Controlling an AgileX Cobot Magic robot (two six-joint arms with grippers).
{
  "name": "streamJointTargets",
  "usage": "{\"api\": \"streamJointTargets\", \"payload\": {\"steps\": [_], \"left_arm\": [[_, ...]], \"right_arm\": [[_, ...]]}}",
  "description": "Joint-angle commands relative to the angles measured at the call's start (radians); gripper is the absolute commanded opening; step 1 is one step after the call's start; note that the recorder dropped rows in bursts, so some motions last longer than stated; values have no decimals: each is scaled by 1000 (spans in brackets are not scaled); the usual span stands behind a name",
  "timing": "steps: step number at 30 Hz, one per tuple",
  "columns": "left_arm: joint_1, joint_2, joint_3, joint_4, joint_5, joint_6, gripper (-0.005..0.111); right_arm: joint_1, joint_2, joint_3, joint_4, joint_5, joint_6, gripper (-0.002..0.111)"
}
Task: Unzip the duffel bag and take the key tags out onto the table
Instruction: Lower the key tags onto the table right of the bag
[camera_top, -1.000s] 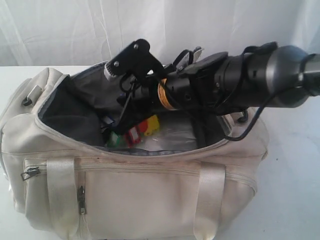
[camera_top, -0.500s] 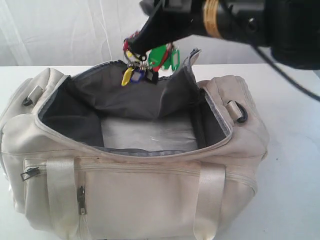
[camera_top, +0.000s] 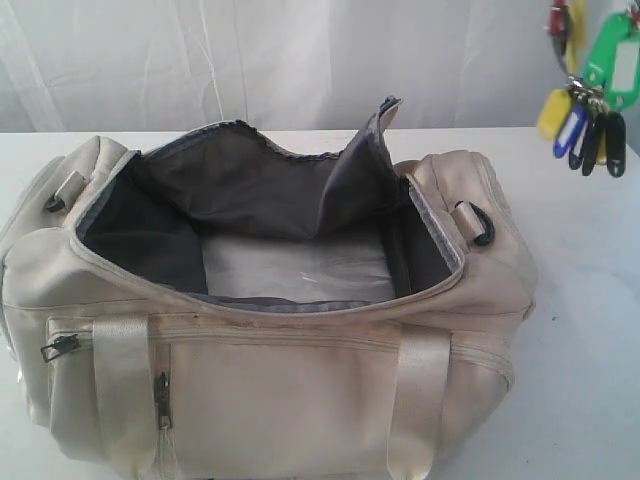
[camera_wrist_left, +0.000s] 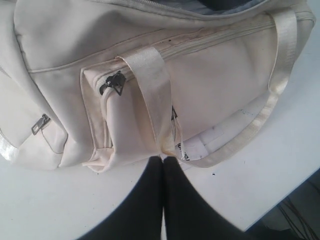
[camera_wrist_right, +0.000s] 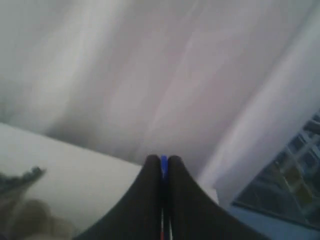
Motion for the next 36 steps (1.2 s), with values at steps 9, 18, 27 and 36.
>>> {"api": "streamJointTargets", "payload": {"steps": [9, 18, 27, 36], "left_arm": [[-3, -5, 7, -34, 11, 4, 0], [-3, -5, 7, -34, 11, 4, 0], [-3, -5, 7, -34, 11, 4, 0], [-3, -5, 7, -34, 11, 4, 0]], "right_arm": [[-151, 23, 308, -5, 24, 70, 0], [-252, 128, 469, -56, -291, 190, 0], [-282, 297, 472, -246, -294, 381, 0], [-282, 346, 470, -308, -300, 434, 0]]}}
